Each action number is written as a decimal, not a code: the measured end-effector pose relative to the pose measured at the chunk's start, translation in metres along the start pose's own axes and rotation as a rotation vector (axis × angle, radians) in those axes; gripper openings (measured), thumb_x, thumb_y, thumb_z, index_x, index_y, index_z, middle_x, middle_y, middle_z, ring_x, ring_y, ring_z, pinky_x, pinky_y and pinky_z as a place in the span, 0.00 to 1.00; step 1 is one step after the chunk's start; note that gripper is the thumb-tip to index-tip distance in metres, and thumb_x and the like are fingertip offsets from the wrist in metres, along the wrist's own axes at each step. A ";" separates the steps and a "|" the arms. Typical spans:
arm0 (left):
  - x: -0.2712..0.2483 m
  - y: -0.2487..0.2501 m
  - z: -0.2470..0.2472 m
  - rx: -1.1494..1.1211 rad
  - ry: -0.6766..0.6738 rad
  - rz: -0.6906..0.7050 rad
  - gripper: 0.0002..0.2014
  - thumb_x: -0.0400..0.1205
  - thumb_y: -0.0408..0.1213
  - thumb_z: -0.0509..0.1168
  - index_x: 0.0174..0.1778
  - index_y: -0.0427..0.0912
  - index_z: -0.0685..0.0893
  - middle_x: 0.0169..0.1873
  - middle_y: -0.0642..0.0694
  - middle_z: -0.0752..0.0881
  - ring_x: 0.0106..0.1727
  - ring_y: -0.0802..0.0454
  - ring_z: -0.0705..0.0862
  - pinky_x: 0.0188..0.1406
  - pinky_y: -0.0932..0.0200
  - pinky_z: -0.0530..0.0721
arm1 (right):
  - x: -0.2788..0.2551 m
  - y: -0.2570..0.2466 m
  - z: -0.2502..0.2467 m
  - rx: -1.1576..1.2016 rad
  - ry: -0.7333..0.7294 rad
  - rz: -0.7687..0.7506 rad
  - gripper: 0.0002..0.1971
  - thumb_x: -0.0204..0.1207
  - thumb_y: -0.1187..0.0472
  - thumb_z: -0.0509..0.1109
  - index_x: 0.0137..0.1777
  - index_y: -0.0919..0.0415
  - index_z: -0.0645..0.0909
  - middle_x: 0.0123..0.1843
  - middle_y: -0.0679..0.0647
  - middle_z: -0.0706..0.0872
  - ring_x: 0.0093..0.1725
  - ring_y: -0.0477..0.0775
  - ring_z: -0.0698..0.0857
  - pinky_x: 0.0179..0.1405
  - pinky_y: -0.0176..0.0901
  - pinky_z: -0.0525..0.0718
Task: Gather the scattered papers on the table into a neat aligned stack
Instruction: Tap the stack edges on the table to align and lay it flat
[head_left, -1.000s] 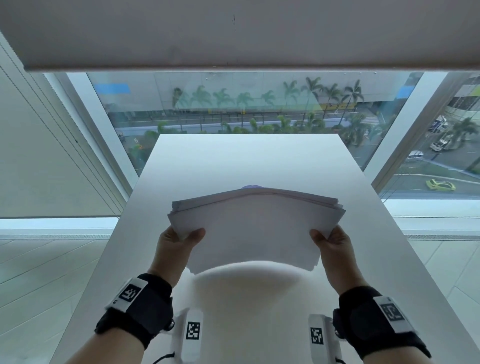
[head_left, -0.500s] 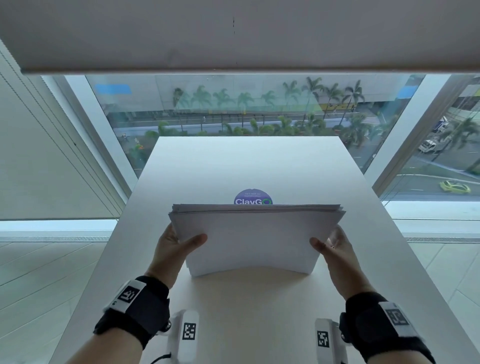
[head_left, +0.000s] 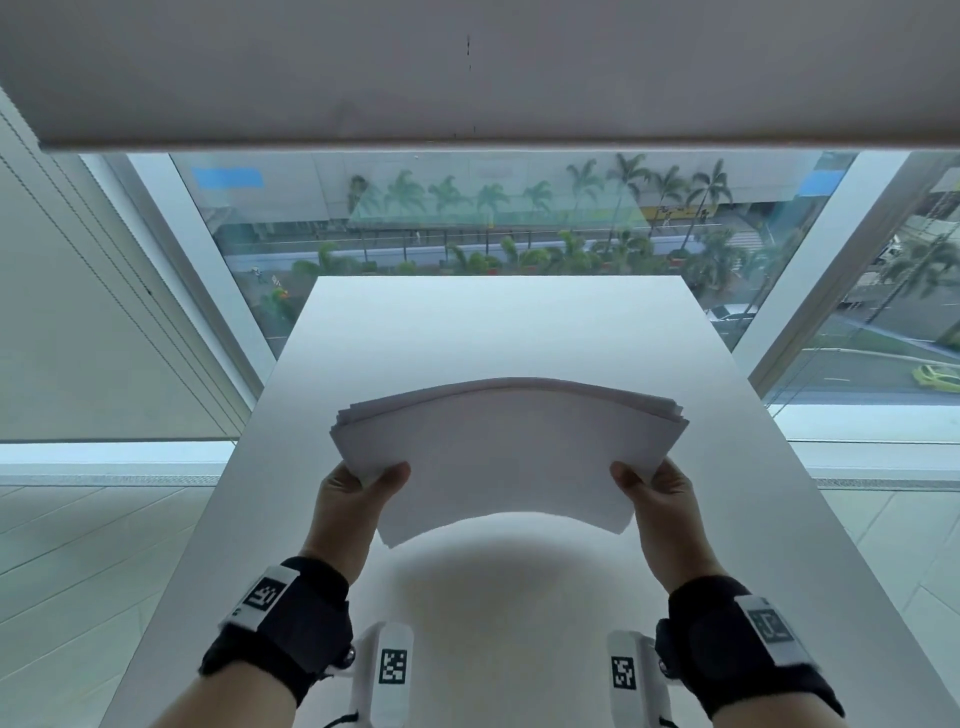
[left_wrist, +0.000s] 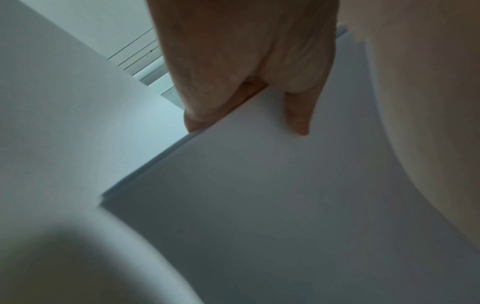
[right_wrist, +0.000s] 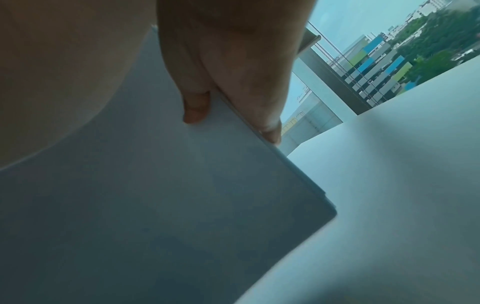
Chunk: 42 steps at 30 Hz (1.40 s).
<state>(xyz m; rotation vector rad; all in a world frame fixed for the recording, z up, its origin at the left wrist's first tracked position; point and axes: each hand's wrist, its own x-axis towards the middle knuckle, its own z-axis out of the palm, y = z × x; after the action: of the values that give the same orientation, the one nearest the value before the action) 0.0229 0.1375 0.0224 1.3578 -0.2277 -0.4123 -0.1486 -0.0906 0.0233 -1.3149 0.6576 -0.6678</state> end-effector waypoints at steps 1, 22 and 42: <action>-0.001 0.003 -0.002 -0.003 -0.017 0.014 0.09 0.65 0.31 0.73 0.40 0.43 0.85 0.30 0.56 0.92 0.32 0.63 0.88 0.33 0.71 0.85 | -0.002 -0.001 -0.002 0.008 -0.005 -0.007 0.13 0.76 0.77 0.63 0.45 0.59 0.83 0.36 0.45 0.91 0.35 0.38 0.87 0.36 0.28 0.84; -0.004 0.011 -0.013 0.125 -0.148 -0.023 0.13 0.75 0.17 0.65 0.42 0.40 0.86 0.30 0.57 0.92 0.34 0.66 0.88 0.36 0.74 0.85 | -0.013 -0.073 0.007 -0.714 0.240 -0.495 0.25 0.68 0.61 0.73 0.67 0.57 0.77 0.64 0.58 0.82 0.62 0.49 0.78 0.61 0.37 0.71; -0.021 0.019 -0.015 0.065 -0.200 0.000 0.08 0.64 0.36 0.76 0.39 0.45 0.92 0.37 0.50 0.93 0.40 0.57 0.88 0.44 0.64 0.85 | -0.079 -0.087 0.150 -1.371 -0.542 -0.784 0.36 0.70 0.56 0.63 0.80 0.60 0.61 0.81 0.54 0.67 0.80 0.57 0.67 0.76 0.62 0.58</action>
<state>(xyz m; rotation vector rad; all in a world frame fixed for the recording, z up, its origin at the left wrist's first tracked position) 0.0126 0.1621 0.0395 1.3801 -0.4095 -0.5455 -0.0914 0.0541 0.1339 -2.9740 0.0249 -0.3614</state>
